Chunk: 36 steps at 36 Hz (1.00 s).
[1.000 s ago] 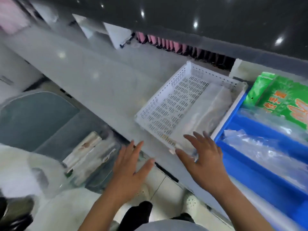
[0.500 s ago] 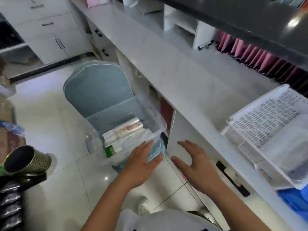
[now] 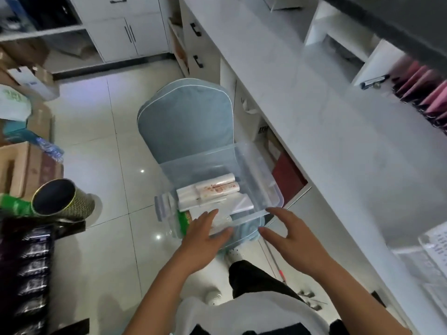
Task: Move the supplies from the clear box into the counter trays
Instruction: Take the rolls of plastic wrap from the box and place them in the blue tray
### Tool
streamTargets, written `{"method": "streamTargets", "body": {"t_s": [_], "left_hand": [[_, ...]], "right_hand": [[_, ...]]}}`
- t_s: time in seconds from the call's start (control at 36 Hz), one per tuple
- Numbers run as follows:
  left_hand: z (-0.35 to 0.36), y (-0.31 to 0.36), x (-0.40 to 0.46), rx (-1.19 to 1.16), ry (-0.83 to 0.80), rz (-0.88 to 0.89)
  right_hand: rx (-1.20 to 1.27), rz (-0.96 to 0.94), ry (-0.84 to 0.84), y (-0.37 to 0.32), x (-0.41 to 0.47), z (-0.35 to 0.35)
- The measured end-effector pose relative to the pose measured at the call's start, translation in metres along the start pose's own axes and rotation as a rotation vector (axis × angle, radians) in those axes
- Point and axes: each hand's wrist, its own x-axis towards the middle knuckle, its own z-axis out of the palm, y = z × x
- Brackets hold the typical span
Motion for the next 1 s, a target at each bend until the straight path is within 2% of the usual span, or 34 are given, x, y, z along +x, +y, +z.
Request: {"method": "streamTargets", "body": {"t_s": [0.22, 0.33, 0.44, 0.72, 0.86, 1.0], "left_hand": [[-0.048, -0.007, 0.048, -0.010, 0.108, -0.117], [-0.058, -0.016, 0.082, -0.029, 0.134, -0.194], [-0.059, -0.028, 0.122, -0.014, 0.086, -0.265], [-0.045, -0.090, 0.225, -0.103, -0.065, -0.472], [-0.026, -0.131, 0.271, 0.040, -0.089, -0.432], [-0.012, -0.172, 0.296, 0.314, -0.058, -0.223]], "right_hand": [[0.064, -0.031, -0.124, -0.013, 0.121, -0.001], [-0.040, 0.013, -0.245, -0.004, 0.185, 0.020], [-0.210, 0.064, -0.388, 0.011, 0.234, 0.044], [-0.341, 0.205, -0.520, 0.058, 0.295, 0.116], [-0.465, 0.282, -0.600, 0.081, 0.304, 0.159], [-0.409, 0.352, -0.585, 0.103, 0.314, 0.199]]}}
